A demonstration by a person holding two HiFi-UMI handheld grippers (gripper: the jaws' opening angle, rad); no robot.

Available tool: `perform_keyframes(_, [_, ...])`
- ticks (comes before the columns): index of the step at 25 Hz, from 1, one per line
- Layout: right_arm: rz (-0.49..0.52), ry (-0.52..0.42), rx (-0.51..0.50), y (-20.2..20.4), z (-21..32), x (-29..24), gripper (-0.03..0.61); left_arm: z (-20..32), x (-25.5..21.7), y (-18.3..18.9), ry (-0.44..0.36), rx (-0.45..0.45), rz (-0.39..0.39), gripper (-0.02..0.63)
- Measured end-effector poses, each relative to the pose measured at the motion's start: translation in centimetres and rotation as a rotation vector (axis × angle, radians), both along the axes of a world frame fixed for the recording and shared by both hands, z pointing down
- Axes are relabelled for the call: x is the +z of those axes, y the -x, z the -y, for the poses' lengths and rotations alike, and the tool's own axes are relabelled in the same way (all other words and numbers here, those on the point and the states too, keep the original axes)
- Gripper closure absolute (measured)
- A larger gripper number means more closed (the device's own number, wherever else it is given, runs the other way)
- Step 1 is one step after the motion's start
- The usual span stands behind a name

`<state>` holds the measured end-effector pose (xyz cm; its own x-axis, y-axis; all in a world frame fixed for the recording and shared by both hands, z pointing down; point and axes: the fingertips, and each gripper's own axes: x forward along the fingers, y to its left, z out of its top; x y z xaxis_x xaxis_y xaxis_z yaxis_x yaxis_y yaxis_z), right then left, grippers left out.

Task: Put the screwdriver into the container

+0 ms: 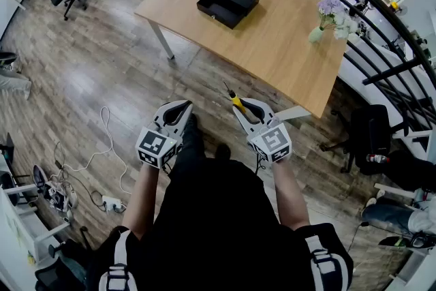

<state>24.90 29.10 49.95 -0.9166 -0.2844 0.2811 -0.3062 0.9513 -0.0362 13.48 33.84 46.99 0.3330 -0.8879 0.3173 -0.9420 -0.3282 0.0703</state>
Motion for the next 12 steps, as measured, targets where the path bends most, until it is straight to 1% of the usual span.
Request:
perform_keyframes(3, [-0.005, 0.000, -0.005, -0.2, 0.3, -0.1, 0.491, 0.0, 0.5, -0.3, -0.008, 0.017, 0.005, 0.591])
perform_keyframes(9, [0.001, 0.022, -0.012, -0.1, 0.1, 0.0, 0.491, -0.2, 1.3, -0.3, 0.012, 0.028, 0.007, 0.591])
perform_keyframes(12, [0.005, 0.029, -0.023, 0.2, 0.1, 0.0, 0.491, 0.1, 1.3, -0.4, 0.011, 0.037, 0.019, 0.591])
